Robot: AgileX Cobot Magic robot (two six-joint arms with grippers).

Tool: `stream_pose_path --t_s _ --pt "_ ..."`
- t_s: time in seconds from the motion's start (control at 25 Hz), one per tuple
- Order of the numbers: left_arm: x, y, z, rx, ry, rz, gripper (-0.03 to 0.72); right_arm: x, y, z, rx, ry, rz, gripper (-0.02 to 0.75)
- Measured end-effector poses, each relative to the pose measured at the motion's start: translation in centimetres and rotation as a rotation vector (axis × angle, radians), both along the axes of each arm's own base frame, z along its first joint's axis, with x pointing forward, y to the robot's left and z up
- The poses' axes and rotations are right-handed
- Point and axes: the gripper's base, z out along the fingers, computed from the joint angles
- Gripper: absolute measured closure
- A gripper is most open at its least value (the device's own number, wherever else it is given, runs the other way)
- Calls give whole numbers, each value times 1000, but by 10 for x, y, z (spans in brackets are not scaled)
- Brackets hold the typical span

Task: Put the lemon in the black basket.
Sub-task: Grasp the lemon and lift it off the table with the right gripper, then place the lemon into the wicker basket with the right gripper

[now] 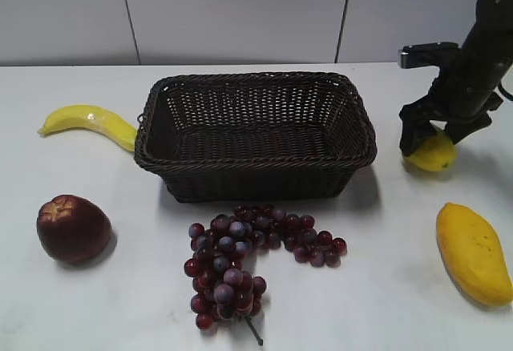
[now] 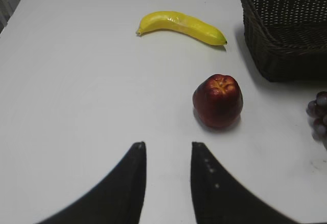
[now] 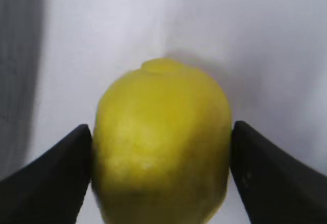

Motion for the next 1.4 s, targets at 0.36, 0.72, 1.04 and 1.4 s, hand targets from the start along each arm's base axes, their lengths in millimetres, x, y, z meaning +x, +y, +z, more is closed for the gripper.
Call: stream_pose_path --t_s 0.36,0.72,1.04,1.4 --pt "0 0 0 0 0 0 451 8 1 11 5 8 10 136" --pt "0 0 0 0 0 0 451 27 33 106 147 -102 57 136" --pt "0 0 0 0 0 0 451 1 148 144 235 -227 293 137" --pt "0 0 0 0 0 0 451 -8 218 66 154 -141 443 137"
